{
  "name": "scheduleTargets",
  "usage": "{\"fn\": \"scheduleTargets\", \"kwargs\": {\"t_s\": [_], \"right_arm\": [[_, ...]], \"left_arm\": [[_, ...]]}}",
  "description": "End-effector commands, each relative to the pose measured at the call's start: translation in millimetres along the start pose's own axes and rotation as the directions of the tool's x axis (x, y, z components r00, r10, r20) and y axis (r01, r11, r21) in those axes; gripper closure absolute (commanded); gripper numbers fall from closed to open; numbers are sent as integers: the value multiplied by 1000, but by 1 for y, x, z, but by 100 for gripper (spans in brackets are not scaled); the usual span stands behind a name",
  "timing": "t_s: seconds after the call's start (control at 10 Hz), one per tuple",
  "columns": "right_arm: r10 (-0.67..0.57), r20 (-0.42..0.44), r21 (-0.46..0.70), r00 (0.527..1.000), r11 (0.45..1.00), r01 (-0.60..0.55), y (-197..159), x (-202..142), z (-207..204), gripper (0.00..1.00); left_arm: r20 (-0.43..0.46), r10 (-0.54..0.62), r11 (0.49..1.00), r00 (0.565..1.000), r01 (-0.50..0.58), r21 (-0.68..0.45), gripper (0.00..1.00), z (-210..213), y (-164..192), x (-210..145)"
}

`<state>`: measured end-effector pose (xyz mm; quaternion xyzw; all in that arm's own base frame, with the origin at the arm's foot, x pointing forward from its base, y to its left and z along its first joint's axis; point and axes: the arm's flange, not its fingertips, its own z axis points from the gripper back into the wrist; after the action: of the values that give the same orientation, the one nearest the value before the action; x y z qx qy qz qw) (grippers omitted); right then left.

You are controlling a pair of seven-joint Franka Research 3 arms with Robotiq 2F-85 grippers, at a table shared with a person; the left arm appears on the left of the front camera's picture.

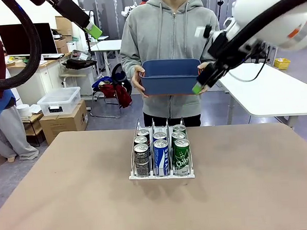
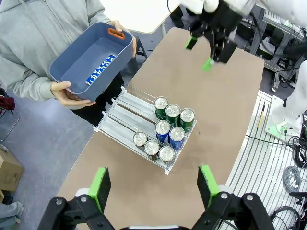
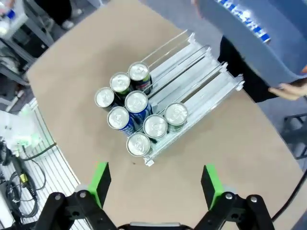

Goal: Fill the beverage cans into the dispenser.
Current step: Pick up the Ionic drink handed by the human.

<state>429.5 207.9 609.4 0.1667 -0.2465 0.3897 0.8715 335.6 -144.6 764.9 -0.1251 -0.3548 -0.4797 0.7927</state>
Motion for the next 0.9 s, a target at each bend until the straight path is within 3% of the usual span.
{"fn": "scheduleTargets", "kwargs": {"t_s": [0.0, 0.4, 0.8], "right_arm": [[-2, 35, -19, 999, 1000, 3, -1, 7, 33, 0], [4, 129, -25, 992, 1000, -1, -8, 21, 114, 0], [-2, 162, 24, 987, 1000, -2, -10, 19, 153, 0]], "left_arm": [[1, 4, 1000, 1000, -4, -4, 4, 0, 1, -2], [1, 4, 1000, 1000, -4, -4, 4, 0, 1, -2], [1, 4, 1000, 1000, -4, -4, 4, 0, 1, -2]]}}
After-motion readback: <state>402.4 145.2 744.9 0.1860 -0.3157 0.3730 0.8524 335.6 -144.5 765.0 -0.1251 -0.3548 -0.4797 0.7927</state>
